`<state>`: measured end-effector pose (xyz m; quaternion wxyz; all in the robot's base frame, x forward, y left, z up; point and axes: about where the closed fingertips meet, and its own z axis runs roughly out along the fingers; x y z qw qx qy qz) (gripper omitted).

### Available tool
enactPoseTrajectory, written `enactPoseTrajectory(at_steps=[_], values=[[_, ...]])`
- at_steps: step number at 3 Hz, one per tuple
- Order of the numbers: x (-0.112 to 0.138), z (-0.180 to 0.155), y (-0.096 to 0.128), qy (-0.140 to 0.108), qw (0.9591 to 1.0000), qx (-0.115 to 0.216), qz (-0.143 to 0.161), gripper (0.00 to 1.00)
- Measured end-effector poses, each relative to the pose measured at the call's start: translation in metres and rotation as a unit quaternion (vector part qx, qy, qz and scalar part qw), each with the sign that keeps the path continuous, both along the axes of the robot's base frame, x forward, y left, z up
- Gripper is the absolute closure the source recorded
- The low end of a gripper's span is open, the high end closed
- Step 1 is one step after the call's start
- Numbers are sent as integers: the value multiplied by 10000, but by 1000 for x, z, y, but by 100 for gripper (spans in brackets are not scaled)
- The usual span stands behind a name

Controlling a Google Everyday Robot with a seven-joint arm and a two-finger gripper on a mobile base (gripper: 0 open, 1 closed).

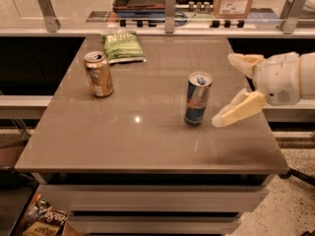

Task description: Pick redbull can

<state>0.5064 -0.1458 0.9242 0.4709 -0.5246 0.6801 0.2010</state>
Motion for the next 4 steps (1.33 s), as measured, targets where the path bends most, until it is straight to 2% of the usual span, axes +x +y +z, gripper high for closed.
enactPoseTrajectory(at_steps=[1,2,4], values=[[-1,-21,12,39,9978,610,244,0],[-2,-31,22,-26,9920,1177,457,0],[-3,-22,43,-443,9734,2060,895,0]])
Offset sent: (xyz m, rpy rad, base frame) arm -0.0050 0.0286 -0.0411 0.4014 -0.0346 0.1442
